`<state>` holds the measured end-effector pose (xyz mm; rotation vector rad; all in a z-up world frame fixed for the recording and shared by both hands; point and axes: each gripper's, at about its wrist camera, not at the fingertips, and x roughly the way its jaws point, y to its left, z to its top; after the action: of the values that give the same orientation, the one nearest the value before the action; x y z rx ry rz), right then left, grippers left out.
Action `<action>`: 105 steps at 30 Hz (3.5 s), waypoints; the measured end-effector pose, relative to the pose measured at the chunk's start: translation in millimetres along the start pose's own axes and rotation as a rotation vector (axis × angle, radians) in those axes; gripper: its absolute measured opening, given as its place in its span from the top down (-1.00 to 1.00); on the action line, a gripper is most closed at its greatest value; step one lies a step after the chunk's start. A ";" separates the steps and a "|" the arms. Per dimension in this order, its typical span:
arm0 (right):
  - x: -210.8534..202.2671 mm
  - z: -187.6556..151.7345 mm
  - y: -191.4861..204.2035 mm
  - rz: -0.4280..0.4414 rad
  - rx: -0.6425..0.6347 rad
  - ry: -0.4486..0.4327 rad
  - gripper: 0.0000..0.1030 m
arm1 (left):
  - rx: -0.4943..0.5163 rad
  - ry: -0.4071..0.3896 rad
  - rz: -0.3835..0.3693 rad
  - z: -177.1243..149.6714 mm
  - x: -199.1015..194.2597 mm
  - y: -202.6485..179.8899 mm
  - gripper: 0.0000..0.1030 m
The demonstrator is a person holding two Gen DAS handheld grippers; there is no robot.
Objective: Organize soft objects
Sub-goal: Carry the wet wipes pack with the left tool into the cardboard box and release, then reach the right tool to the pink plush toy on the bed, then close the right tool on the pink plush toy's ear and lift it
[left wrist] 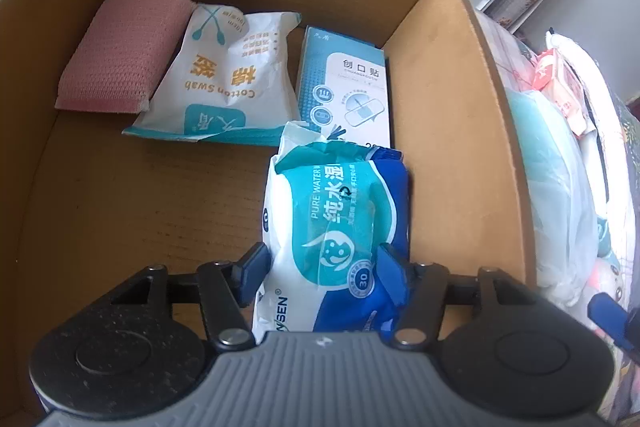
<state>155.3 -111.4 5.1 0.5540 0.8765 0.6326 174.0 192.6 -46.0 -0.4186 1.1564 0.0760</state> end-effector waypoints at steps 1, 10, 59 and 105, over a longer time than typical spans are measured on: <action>-1.0 0.3 -0.5 -0.003 0.002 -0.001 0.01 | 0.023 -0.012 0.015 -2.8 -0.5 -2.6 -0.26; -17.0 -0.4 3.2 -0.033 -0.022 -0.033 -0.15 | 0.125 -0.112 0.082 -9.4 -31.1 -8.2 -0.54; -131.9 23.0 -222.3 -0.510 0.230 -0.291 -0.20 | 0.781 -0.256 -0.312 -125.7 36.1 -302.3 -0.53; -133.6 52.7 10.4 -0.158 -0.249 -0.368 0.84 | 0.549 -0.440 -0.404 -101.6 -97.7 -214.9 -0.37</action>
<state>131.5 -207.7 109.5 0.3559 0.4808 0.4668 103.8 -26.6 68.4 -0.1254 0.6048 -0.4726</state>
